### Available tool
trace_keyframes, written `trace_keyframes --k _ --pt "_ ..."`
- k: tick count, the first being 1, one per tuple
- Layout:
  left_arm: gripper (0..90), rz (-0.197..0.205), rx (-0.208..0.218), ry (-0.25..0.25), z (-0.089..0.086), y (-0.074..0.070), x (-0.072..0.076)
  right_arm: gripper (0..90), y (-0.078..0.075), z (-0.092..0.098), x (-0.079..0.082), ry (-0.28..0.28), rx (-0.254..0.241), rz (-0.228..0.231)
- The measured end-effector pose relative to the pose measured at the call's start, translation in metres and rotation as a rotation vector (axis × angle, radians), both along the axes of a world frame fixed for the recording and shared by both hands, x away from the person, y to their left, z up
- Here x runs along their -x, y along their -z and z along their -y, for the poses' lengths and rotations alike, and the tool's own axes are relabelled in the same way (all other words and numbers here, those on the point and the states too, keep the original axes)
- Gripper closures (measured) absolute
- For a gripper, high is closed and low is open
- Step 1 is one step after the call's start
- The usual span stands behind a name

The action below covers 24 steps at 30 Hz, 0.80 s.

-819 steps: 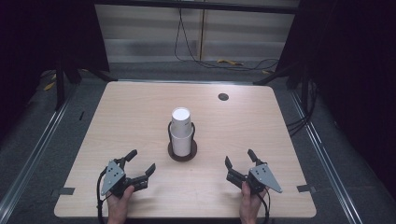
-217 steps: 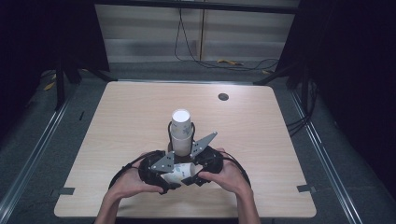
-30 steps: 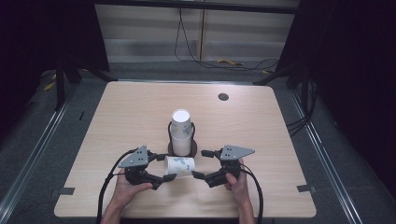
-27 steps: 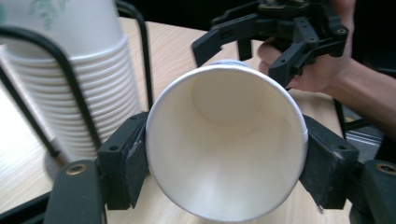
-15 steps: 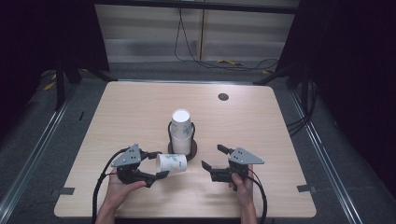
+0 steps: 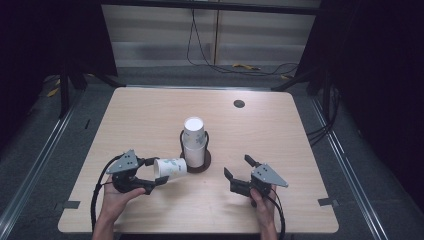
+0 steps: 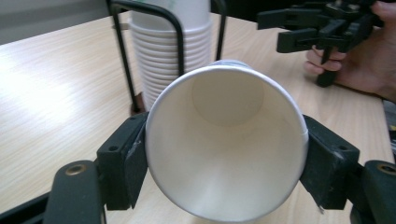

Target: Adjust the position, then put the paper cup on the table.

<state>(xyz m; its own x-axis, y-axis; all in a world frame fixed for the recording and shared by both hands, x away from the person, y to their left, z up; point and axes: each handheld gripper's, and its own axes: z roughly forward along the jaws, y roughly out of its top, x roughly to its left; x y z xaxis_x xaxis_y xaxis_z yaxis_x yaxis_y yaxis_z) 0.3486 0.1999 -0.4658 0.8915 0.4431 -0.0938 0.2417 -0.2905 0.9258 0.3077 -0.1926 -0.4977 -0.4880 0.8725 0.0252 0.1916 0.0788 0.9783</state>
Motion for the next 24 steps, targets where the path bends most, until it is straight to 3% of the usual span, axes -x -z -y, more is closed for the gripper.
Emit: trace_keyframes --k 11,16,24 --pt "26.0 -0.030 -0.032 -0.056 -0.013 -0.005 -0.014 13.0 0.004 -0.002 0.002 0.136 0.027 0.091" --pt "26.0 -0.071 -0.032 -0.097 -0.022 -0.002 -0.025 12.8 0.005 -0.002 0.002 0.181 0.012 0.112" --pt "25.9 -0.083 -0.062 -0.137 -0.029 -0.008 -0.033 12.4 0.007 0.000 0.008 0.240 -0.029 0.164"
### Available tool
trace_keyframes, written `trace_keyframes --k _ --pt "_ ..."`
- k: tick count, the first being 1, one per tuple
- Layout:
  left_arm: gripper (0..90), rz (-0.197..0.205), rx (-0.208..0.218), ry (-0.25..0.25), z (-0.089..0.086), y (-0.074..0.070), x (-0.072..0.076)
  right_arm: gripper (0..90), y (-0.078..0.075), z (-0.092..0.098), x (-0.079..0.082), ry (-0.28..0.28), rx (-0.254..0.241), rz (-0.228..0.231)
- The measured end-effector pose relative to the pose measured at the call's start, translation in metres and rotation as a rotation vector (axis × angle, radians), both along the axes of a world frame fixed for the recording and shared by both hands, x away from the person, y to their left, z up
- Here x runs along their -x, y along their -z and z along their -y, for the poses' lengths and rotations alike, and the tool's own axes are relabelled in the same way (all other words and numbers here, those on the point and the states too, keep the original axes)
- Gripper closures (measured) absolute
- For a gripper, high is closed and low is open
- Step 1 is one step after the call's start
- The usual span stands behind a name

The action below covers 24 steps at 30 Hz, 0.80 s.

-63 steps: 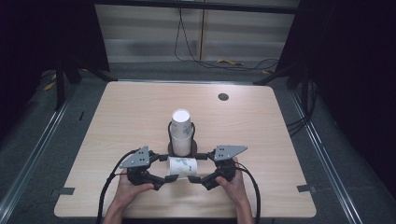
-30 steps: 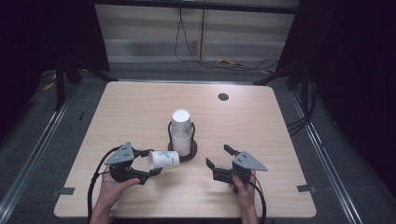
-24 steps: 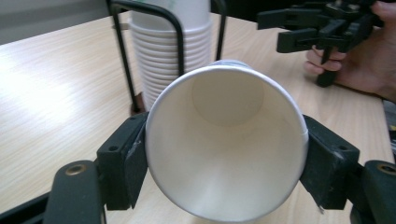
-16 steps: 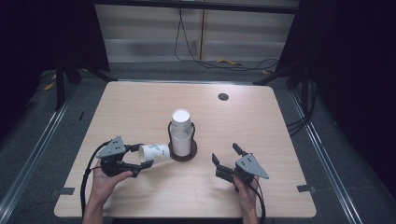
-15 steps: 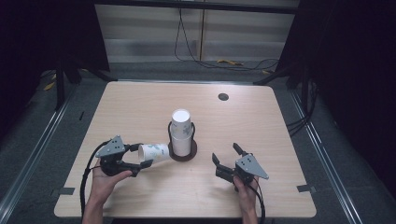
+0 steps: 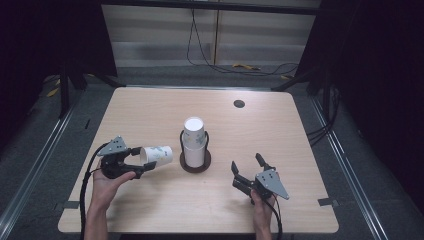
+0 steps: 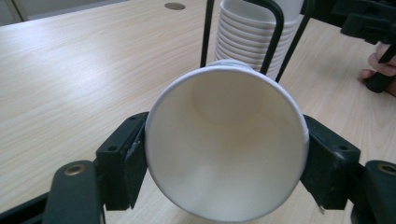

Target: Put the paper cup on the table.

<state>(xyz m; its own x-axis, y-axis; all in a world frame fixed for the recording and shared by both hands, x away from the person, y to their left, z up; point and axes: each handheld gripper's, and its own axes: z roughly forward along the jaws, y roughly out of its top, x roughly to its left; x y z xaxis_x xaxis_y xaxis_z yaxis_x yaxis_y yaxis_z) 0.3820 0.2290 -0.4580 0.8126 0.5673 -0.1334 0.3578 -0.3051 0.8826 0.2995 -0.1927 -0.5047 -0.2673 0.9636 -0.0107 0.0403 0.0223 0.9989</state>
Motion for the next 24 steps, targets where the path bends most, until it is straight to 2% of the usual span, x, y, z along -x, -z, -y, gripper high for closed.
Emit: trace_keyframes --k 3,8,10,12,14,18,20,22,24 --pt "25.8 -0.004 -0.014 0.003 0.002 -0.004 -0.003 12.4 0.001 -0.001 0.001 0.008 -0.002 0.016" --pt "25.9 -0.014 -0.069 -0.009 0.007 -0.013 -0.010 12.2 0.001 0.000 0.003 0.003 -0.009 0.028" --pt "25.9 -0.014 -0.114 -0.002 0.010 -0.015 -0.014 12.4 0.001 0.000 0.003 0.005 -0.009 0.029" --pt "25.8 -0.021 -0.116 -0.015 0.011 -0.015 -0.016 12.6 0.001 0.000 0.003 0.008 -0.008 0.028" --pt "25.8 -0.037 -0.137 -0.014 0.011 -0.017 -0.019 12.6 0.001 0.000 0.003 0.008 -0.009 0.028" --pt "25.8 -0.054 -0.200 -0.007 0.015 -0.023 -0.025 12.6 0.001 0.000 0.003 0.012 -0.005 0.031" --pt "25.7 -0.052 -0.221 -0.004 0.016 -0.026 -0.027 12.6 0.001 0.000 0.003 0.015 -0.004 0.034" --pt "25.7 -0.067 -0.241 -0.008 0.016 -0.030 -0.030 12.7 0.001 0.000 0.004 0.017 -0.002 0.033" --pt "25.6 -0.068 -0.293 -0.011 0.016 -0.032 -0.034 12.8 0.001 0.000 0.003 0.018 -0.007 0.030"
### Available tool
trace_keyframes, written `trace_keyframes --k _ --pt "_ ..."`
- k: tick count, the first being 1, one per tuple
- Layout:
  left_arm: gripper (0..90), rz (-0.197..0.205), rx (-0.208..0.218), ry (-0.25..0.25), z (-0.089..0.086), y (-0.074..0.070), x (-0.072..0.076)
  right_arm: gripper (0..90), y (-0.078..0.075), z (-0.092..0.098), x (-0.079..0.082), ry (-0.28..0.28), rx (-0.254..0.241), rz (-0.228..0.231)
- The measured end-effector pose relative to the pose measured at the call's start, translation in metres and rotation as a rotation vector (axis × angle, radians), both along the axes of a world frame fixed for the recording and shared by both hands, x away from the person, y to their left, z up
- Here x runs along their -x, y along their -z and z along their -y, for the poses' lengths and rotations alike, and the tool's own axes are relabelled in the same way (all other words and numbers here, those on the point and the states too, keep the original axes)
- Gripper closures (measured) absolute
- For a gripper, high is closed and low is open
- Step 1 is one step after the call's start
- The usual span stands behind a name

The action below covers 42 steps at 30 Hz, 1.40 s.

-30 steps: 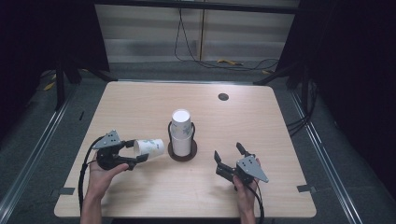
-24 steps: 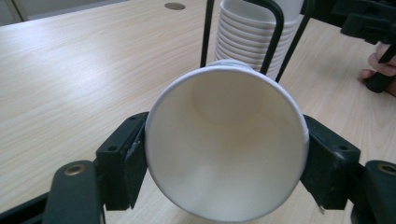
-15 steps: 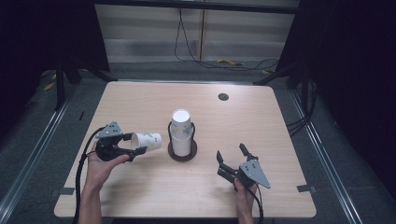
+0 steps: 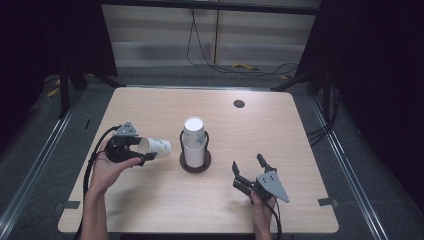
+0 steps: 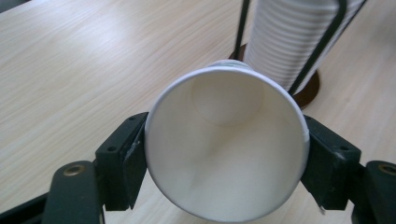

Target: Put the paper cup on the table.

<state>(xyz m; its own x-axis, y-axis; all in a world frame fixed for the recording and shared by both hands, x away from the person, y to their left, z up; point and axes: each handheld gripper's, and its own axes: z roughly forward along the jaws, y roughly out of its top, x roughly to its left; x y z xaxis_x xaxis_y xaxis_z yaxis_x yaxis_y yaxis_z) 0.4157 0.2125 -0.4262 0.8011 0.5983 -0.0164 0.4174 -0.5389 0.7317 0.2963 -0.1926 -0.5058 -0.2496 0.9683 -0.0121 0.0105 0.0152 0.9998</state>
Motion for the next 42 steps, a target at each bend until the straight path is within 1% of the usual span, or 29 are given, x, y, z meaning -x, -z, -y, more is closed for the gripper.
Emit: trace_keyframes --k 1,4,6,8,9,10,12,13,14,15,16,17,18,19,20,21,22,25,26,27,28,29,31,33,34,37,38,39,42 --pt "25.5 -0.011 -0.028 -0.003 0.000 -0.001 -0.002 12.7 0.000 0.000 0.000 0.001 -0.001 0.000" --pt "25.4 -0.022 -0.058 -0.013 -0.001 -0.003 -0.005 12.6 0.000 0.000 0.000 0.002 -0.002 -0.001" --pt "25.4 -0.006 -0.104 -0.037 0.001 -0.005 -0.007 12.6 0.000 0.000 0.000 0.003 -0.002 -0.001" --pt "25.4 -0.016 -0.122 -0.029 0.004 -0.006 -0.009 12.6 0.000 0.000 0.000 0.004 -0.002 -0.001" --pt "25.4 -0.021 -0.142 -0.023 0.006 -0.007 -0.010 12.6 0.000 0.000 0.000 0.007 0.000 -0.001" --pt "25.4 -0.025 -0.175 -0.025 0.009 -0.009 -0.011 12.6 0.000 0.000 0.000 0.009 0.001 -0.001" --pt "25.4 -0.031 -0.199 -0.028 0.012 -0.010 -0.012 12.6 0.000 0.000 0.000 0.015 0.000 0.001" --pt "25.4 -0.038 -0.205 -0.032 0.014 -0.011 -0.012 12.6 0.000 0.000 0.000 0.019 -0.001 0.000" --pt "25.4 -0.041 -0.220 -0.025 0.014 -0.012 -0.013 12.6 0.000 -0.001 0.000 0.021 0.000 0.002" --pt "25.3 -0.048 -0.222 -0.021 0.015 -0.012 -0.013 12.6 0.000 -0.001 0.001 0.022 0.000 0.002" --pt "25.2 -0.056 -0.249 -0.012 0.016 -0.013 -0.014 12.5 0.000 -0.001 0.001 0.023 0.000 0.002" --pt "25.2 -0.069 -0.253 -0.016 0.018 -0.013 -0.014 12.4 0.000 -0.001 0.001 0.026 0.002 0.003" --pt "25.2 -0.076 -0.276 -0.004 0.018 -0.013 -0.015 12.2 0.000 -0.001 0.001 0.029 0.003 0.003" --pt "25.1 -0.079 -0.289 -0.003 0.018 -0.014 -0.015 12.2 0.000 -0.001 0.001 0.029 0.001 0.002" --pt "25.2 -0.083 -0.293 0.004 0.018 -0.014 -0.015 12.2 0.000 -0.001 0.001 0.029 -0.001 0.001" --pt "25.2 -0.093 -0.287 0.013 0.019 -0.015 -0.015 12.2 0.000 -0.001 0.001 0.029 -0.001 0.000" --pt "25.1 -0.102 -0.298 0.019 0.021 -0.016 -0.016 12.2 0.000 -0.001 0.001 0.029 -0.001 0.000" --pt "25.1 -0.131 -0.333 0.044 0.028 -0.016 -0.020 12.2 0.000 -0.001 0.001 0.029 -0.001 0.000" --pt "25.0 -0.134 -0.353 0.052 0.030 -0.016 -0.021 12.2 0.000 -0.001 0.001 0.029 -0.001 0.001" --pt "25.0 -0.127 -0.383 0.072 0.031 -0.018 -0.022 12.2 0.000 -0.001 0.001 0.029 -0.001 0.000" --pt "24.9 -0.134 -0.374 0.069 0.032 -0.018 -0.022 12.2 0.000 -0.001 0.001 0.029 -0.001 0.001" --pt "24.9 -0.135 -0.379 0.076 0.033 -0.019 -0.023 12.2 0.000 -0.001 0.001 0.029 -0.001 0.001" --pt "24.7 -0.145 -0.425 0.099 0.039 -0.018 -0.022 12.2 0.000 -0.001 0.001 0.029 -0.001 0.001" --pt "24.6 -0.154 -0.442 0.116 0.042 -0.018 -0.023 12.2 0.000 -0.001 0.001 0.029 -0.001 0.001" --pt "24.5 -0.160 -0.440 0.112 0.043 -0.017 -0.023 12.2 0.000 -0.001 0.001 0.029 0.000 0.001" --pt "24.3 -0.181 -0.468 0.124 0.045 -0.017 -0.027 12.2 0.000 -0.001 0.001 0.029 -0.001 0.001" --pt "24.2 -0.190 -0.473 0.119 0.045 -0.016 -0.028 12.2 0.000 -0.001 0.001 0.029 -0.001 0.001" --pt "24.1 -0.192 -0.482 0.123 0.046 -0.016 -0.029 12.2 0.000 -0.001 0.001 0.029 -0.001 0.000" --pt "24.0 -0.210 -0.494 0.122 0.047 -0.013 -0.032 12.2 0.000 -0.001 0.001 0.029 -0.001 0.001"
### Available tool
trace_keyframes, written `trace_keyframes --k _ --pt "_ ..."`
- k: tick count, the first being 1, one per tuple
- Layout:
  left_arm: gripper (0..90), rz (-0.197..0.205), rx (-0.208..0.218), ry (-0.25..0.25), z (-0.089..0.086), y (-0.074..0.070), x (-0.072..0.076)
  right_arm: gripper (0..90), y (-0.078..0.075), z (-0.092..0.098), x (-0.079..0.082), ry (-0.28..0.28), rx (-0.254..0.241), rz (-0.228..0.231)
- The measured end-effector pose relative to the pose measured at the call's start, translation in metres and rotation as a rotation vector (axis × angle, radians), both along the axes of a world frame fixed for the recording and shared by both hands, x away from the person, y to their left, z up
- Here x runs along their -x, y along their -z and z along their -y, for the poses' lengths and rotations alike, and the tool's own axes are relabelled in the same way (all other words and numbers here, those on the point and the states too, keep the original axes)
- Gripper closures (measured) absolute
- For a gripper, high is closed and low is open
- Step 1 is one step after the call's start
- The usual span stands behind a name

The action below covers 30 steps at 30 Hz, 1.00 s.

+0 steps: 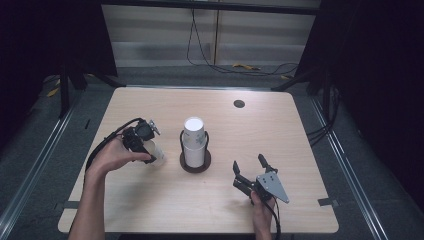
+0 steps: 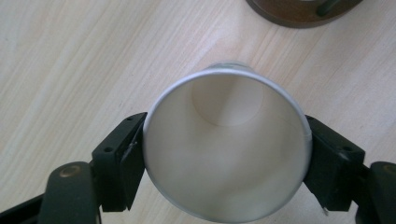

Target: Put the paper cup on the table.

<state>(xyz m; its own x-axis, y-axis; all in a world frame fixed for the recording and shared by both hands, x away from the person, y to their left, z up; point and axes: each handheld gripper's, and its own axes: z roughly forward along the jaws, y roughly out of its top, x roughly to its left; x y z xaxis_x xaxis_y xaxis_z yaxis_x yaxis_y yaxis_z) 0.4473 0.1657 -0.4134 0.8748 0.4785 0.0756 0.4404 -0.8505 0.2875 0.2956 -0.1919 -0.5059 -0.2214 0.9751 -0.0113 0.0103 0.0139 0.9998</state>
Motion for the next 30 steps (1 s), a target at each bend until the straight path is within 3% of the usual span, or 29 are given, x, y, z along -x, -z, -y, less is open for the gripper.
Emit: trace_keyframes --k 11,18,30 --pt "22.5 -0.028 -0.039 0.015 0.010 0.002 -0.007 12.2 0.000 0.000 0.000 0.000 0.000 0.000" --pt "21.7 -0.020 -0.051 0.019 0.015 0.003 -0.010 12.2 0.000 0.000 0.000 0.000 0.000 0.000" --pt "20.2 0.000 -0.001 0.015 0.017 0.007 -0.013 12.2 0.000 0.000 0.000 0.000 0.000 0.000"
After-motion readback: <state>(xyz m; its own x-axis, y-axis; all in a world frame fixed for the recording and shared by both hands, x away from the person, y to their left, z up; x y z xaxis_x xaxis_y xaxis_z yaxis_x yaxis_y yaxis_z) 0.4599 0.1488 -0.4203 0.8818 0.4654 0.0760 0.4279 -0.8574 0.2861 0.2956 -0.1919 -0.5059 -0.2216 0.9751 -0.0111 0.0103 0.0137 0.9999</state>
